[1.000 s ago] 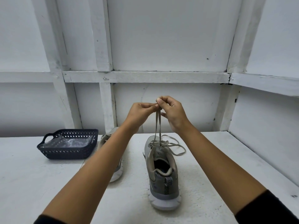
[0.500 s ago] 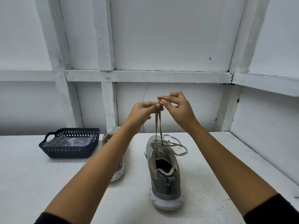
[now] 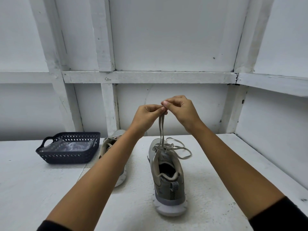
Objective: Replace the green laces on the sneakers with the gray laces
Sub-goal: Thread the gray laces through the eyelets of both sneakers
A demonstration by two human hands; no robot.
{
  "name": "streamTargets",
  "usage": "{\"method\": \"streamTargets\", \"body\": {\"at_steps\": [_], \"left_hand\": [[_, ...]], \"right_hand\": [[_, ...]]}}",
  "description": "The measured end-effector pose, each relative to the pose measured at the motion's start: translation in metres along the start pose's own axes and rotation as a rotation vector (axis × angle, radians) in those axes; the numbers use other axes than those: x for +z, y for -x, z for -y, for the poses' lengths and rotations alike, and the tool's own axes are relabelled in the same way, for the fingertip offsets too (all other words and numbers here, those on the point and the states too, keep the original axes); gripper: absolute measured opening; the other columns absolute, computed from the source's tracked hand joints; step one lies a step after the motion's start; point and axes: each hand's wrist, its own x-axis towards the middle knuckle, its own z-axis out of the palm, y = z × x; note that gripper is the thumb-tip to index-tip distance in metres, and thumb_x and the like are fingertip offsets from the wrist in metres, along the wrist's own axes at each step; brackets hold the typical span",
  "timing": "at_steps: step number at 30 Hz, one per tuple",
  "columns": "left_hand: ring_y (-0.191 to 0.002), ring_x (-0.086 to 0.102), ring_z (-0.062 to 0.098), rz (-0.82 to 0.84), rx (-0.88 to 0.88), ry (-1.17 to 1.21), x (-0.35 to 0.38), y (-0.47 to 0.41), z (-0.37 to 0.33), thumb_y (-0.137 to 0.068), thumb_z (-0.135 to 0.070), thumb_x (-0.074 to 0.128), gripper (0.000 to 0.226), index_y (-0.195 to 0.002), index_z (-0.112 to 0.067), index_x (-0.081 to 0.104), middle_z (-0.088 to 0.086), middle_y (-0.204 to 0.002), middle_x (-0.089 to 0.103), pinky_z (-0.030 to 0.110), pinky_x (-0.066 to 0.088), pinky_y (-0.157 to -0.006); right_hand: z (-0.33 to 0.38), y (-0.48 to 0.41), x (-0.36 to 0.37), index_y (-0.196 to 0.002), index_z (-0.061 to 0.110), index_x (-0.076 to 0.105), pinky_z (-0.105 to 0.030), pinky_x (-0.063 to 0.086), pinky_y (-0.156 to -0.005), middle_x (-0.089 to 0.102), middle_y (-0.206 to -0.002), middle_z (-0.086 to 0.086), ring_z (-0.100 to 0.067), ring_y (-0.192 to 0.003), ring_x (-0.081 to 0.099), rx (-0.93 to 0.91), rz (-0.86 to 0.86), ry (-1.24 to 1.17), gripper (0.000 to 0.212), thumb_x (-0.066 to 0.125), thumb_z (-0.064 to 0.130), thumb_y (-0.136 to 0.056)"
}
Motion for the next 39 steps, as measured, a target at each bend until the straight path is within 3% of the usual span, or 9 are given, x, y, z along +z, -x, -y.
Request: {"method": "streamTargets", "body": {"at_steps": [8,14,24,28,29,30,33,36,39], "left_hand": [[-0.132,0.037,0.024,-0.020,-0.339,-0.475,0.035,0.043,0.073,-0.083,-0.047,0.064,0.070,-0.140,-0.015,0.038,0.009,-0.138,0.039,0.035,0.034,-0.106],[-0.134,0.031,0.032,-0.003,-0.464,-0.599,0.047,0.046,0.089,-0.073,-0.062,0.066,0.102,-0.148,-0.015,0.015,0.013,-0.144,0.027,0.041,0.035,-0.105],[-0.135,0.030,0.033,-0.031,-0.464,-0.571,0.046,0.044,0.093,-0.075,-0.058,0.068,0.098,-0.148,-0.016,0.017,0.013,-0.145,0.028,0.044,0.033,-0.107],[-0.089,0.058,0.019,-0.085,-0.221,-0.389,0.035,0.037,0.071,-0.084,-0.042,0.066,0.067,-0.142,-0.026,0.037,0.015,-0.111,0.056,0.025,0.047,-0.075],[-0.070,0.055,0.011,-0.077,-0.186,-0.284,0.030,0.034,0.061,-0.086,-0.034,0.066,0.059,-0.139,-0.025,0.043,0.002,-0.071,0.055,0.017,0.043,-0.062],[-0.065,0.054,0.005,-0.064,-0.169,-0.202,0.025,0.029,0.054,-0.086,-0.029,0.067,0.051,-0.134,-0.020,0.051,-0.012,-0.070,0.042,0.012,0.039,-0.060],[-0.084,0.063,0.000,-0.079,-0.159,-0.151,0.013,0.016,0.039,-0.086,-0.025,0.067,0.030,-0.113,-0.010,0.069,-0.004,-0.088,0.070,0.012,0.044,-0.076],[-0.052,0.052,-0.010,-0.069,-0.122,-0.163,0.006,0.016,0.038,-0.088,-0.021,0.065,0.026,-0.108,-0.006,0.070,-0.014,-0.062,0.060,0.004,0.038,-0.057],[-0.049,0.051,-0.009,-0.066,-0.112,-0.148,0.002,0.019,0.043,-0.088,-0.016,0.064,0.026,-0.110,-0.002,0.068,-0.009,-0.063,0.059,0.004,0.040,-0.057]], "right_hand": [[0.010,-0.002,0.009,-0.090,0.006,0.064,-0.011,0.047,-0.077,0.064,-0.079,0.004,0.000,-0.076,0.060,-0.021,-0.012,-0.096,0.011,0.054,0.009,-0.094],[0.024,-0.003,0.014,-0.085,0.010,0.064,-0.032,0.051,-0.082,0.065,-0.077,0.003,-0.022,-0.080,0.064,-0.098,0.011,-0.050,0.013,0.054,0.008,-0.094],[0.046,-0.008,0.003,-0.087,0.007,0.062,-0.013,0.048,-0.073,0.064,-0.074,0.002,0.002,-0.070,0.060,-0.217,-0.001,-0.193,0.012,0.053,0.005,-0.094],[0.044,0.000,0.002,-0.082,0.015,0.062,-0.006,0.043,-0.065,0.066,-0.074,0.006,0.007,-0.070,0.060,-0.182,0.052,-0.249,0.016,0.055,0.005,-0.093],[0.044,0.002,0.001,-0.083,0.016,0.064,-0.006,0.043,-0.065,0.067,-0.073,0.011,0.008,-0.071,0.061,-0.180,0.076,-0.256,0.016,0.056,0.005,-0.092],[0.045,0.004,0.000,-0.086,0.014,0.066,-0.006,0.043,-0.066,0.067,-0.073,0.014,0.008,-0.073,0.061,-0.176,0.117,-0.264,0.014,0.058,0.005,-0.091],[0.046,0.010,-0.007,-0.109,0.014,0.065,-0.009,0.043,-0.071,0.062,-0.082,0.013,0.008,-0.078,0.058,-0.196,0.282,-0.224,0.020,0.057,0.010,-0.091],[0.024,0.013,-0.015,-0.120,0.023,0.059,-0.018,0.040,-0.066,0.052,-0.076,0.008,-0.009,-0.070,0.046,-0.033,0.297,-0.256,0.026,0.047,0.020,-0.097],[-0.025,0.014,-0.017,-0.132,0.013,0.055,-0.019,0.037,-0.058,0.048,-0.070,0.004,-0.012,-0.064,0.039,0.228,0.296,-0.004,0.035,0.048,0.013,-0.097]]}}
